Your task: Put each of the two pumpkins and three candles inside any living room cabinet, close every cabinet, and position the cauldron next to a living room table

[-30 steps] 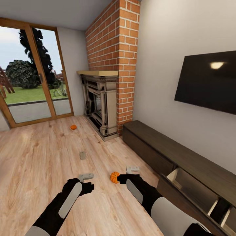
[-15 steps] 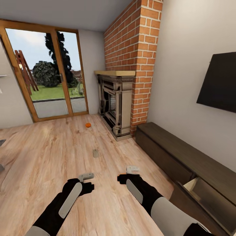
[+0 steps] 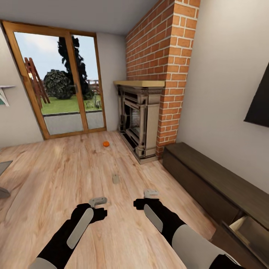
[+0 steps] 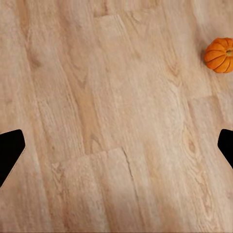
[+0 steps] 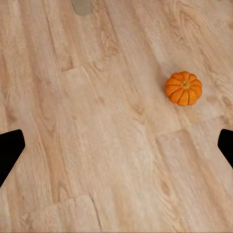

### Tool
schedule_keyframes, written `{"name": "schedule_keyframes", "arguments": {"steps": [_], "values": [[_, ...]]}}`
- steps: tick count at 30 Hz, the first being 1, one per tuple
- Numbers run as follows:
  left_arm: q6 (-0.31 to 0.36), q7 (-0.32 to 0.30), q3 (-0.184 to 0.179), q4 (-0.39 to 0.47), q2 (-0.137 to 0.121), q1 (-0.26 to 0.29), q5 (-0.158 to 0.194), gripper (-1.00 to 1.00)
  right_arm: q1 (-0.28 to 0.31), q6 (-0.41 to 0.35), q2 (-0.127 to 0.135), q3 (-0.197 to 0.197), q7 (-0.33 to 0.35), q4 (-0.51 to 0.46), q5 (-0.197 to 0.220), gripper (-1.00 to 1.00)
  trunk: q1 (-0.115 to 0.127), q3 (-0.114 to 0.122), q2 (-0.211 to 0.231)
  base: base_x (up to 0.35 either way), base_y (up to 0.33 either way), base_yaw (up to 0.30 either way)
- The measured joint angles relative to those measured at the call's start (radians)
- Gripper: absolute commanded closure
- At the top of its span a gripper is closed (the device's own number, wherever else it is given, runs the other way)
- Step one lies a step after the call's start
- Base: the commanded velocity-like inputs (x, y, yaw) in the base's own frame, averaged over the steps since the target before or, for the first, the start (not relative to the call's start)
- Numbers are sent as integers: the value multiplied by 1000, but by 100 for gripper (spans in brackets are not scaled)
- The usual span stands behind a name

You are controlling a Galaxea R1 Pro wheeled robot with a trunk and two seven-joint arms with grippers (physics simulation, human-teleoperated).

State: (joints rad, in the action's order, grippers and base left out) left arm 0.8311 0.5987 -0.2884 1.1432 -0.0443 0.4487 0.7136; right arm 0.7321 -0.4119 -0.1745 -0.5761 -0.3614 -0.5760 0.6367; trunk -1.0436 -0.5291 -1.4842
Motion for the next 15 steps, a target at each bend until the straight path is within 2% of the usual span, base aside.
{"name": "schedule_keyframes", "arguments": {"steps": [5, 15], "values": [[0, 0, 0, 0, 0, 0, 0, -100, 0, 0, 0, -1, 1, 0, 0, -100, 0, 2, 0, 263, 201, 211], [0, -1, 0, 0, 1, 0, 0, -100, 0, 0, 0, -1, 2, 0, 0, -100, 0, 7, 0, 263, 201, 266]]}}
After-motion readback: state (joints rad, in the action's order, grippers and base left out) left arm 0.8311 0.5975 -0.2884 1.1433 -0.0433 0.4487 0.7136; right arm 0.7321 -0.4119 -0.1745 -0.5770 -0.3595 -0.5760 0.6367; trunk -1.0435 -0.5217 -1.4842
